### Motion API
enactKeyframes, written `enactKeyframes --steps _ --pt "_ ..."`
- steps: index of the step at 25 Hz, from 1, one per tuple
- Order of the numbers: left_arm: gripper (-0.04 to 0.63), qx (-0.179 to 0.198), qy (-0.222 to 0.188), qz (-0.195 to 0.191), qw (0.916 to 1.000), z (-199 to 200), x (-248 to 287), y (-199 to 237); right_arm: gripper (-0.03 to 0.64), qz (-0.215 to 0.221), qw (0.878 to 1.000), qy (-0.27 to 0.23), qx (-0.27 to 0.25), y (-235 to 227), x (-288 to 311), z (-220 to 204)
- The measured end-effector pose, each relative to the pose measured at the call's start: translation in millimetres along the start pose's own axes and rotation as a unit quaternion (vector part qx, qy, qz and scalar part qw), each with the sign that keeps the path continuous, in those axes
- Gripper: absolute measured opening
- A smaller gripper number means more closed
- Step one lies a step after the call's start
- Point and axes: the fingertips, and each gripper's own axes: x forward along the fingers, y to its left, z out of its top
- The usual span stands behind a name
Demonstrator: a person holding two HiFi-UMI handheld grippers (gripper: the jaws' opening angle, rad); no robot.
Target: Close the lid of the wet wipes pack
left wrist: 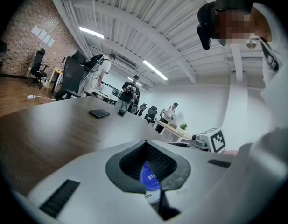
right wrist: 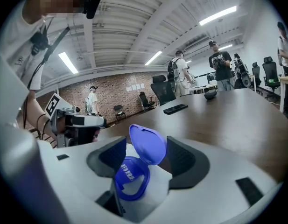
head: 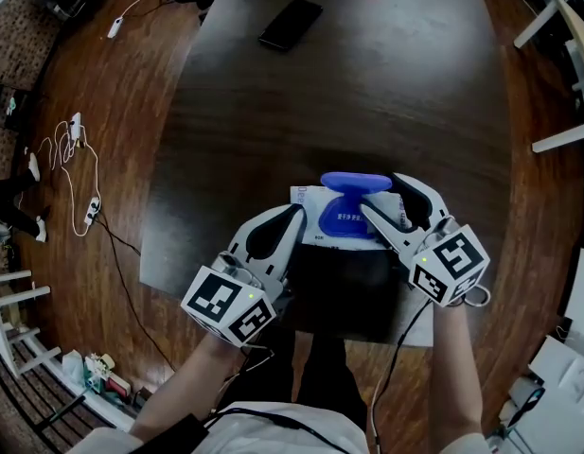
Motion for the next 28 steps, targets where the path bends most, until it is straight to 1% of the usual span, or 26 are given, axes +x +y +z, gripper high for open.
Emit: enactKeyframes --steps 15,28 --pt "0.000 0.016 -0.009 -0.012 0.9998 7 -20 -11 0.259 -0.012 1.000 -0.003 0.001 29 -20 -5" --pt "0.000 0.014 -0.012 -0.016 0.9997 6 -25 -21 0.259 -0.006 1.000 0.011 0.004 49 -27 -19"
